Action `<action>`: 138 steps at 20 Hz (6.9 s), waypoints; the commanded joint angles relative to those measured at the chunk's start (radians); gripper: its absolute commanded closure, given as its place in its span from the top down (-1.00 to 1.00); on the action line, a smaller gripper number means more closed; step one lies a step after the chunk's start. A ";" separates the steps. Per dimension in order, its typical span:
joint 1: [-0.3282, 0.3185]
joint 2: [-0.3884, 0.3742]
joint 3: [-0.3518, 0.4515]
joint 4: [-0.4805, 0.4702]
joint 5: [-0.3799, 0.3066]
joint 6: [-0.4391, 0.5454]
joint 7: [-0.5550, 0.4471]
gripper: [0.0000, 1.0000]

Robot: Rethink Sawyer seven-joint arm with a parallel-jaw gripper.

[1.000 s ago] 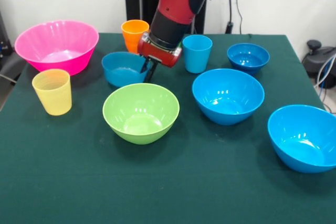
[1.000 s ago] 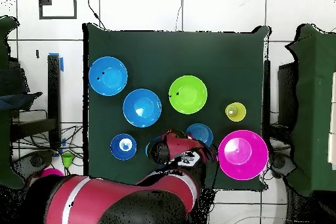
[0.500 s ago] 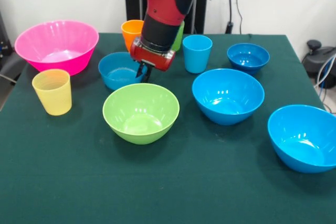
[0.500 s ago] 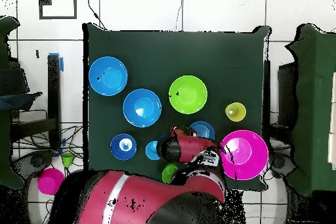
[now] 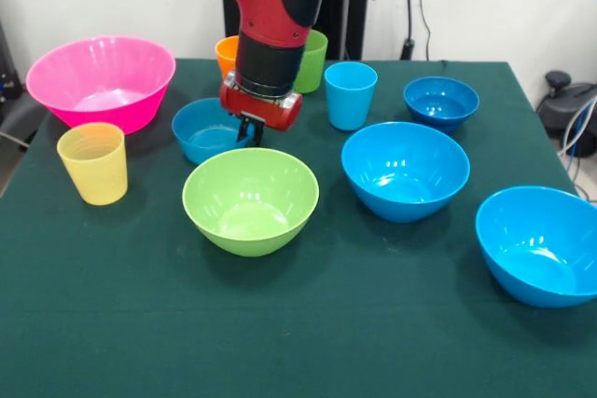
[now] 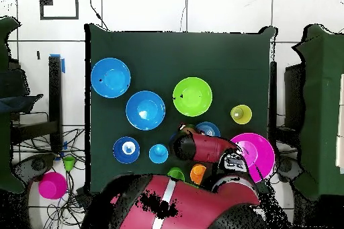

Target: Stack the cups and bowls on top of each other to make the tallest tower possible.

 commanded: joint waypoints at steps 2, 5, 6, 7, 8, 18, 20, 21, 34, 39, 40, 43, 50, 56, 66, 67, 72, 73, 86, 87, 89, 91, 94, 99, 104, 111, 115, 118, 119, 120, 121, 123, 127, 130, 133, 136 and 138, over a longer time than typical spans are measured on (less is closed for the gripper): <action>0.048 0.088 0.267 -0.089 0.002 0.044 0.056 -1.00; 0.067 0.088 0.260 -0.094 0.017 0.051 0.067 -1.00; 0.075 0.088 0.254 -0.096 0.023 0.049 0.074 -1.00; 0.083 0.089 0.249 -0.099 0.028 0.048 0.079 -1.00; 0.091 0.091 0.244 -0.102 0.034 0.050 0.084 -1.00; 0.177 0.091 0.181 -0.136 0.094 0.088 0.123 -1.00; 0.184 0.095 0.181 -0.138 0.106 0.089 0.127 -1.00; 0.188 0.097 0.181 -0.137 0.112 0.086 0.130 -1.00; 0.224 0.140 0.188 -0.176 0.170 0.056 0.129 -1.00; 0.253 0.164 0.146 -0.226 0.172 0.021 0.117 -1.00; 0.257 0.168 0.139 -0.235 0.171 0.015 0.115 -1.00; 0.255 0.179 0.135 -0.258 0.161 0.005 0.103 -1.00; 0.269 0.196 0.107 -0.276 0.152 -0.034 0.108 -1.00; 0.283 0.204 0.076 -0.297 0.145 -0.042 0.103 -1.00; 0.181 0.201 0.158 -0.374 0.106 0.147 -0.015 -1.00; 0.169 0.200 0.170 -0.382 0.102 0.170 -0.029 -1.00; 0.118 0.198 0.220 -0.420 0.079 0.265 -0.088 -1.00; 0.111 0.199 0.226 -0.428 0.074 0.279 -0.096 -1.00; 0.093 0.175 0.224 -0.451 -0.023 0.258 -0.084 -1.00; 0.090 0.173 0.227 -0.456 -0.028 0.271 -0.090 -1.00; 0.088 0.168 0.232 -0.468 -0.033 0.298 -0.100 -1.00; 0.087 0.166 0.234 -0.486 -0.038 0.324 -0.110 -1.00; 0.080 0.164 0.244 -0.502 -0.049 0.349 -0.128 -1.00; 0.068 0.169 0.259 -0.526 -0.067 0.371 -0.145 -1.00; 0.057 0.176 0.269 -0.519 -0.063 0.404 -0.123 -1.00; 0.099 0.135 0.220 -0.366 -0.019 0.383 0.036 -1.00; 0.128 0.127 0.202 -0.334 -0.005 0.370 0.084 -1.00; 0.135 0.115 0.200 -0.304 0.002 0.357 0.102 -1.00; 0.141 0.112 0.195 -0.295 0.004 0.351 0.111 -1.00; 0.147 0.109 0.190 -0.286 0.006 0.345 0.121 -1.00; 0.159 0.107 0.179 -0.280 0.006 0.333 0.134 -1.00; 0.179 0.099 0.159 -0.261 0.007 0.309 0.158 -1.00; 0.190 0.096 0.147 -0.235 0.013 0.276 0.174 -1.00; 0.187 0.105 0.141 -0.244 0.021 0.272 0.169 -1.00; 0.189 0.110 0.137 -0.235 0.028 0.257 0.171 -1.00; 0.195 0.119 0.130 -0.225 0.036 0.233 0.180 -1.00; 0.195 0.133 0.128 -0.224 0.039 0.209 0.182 -1.00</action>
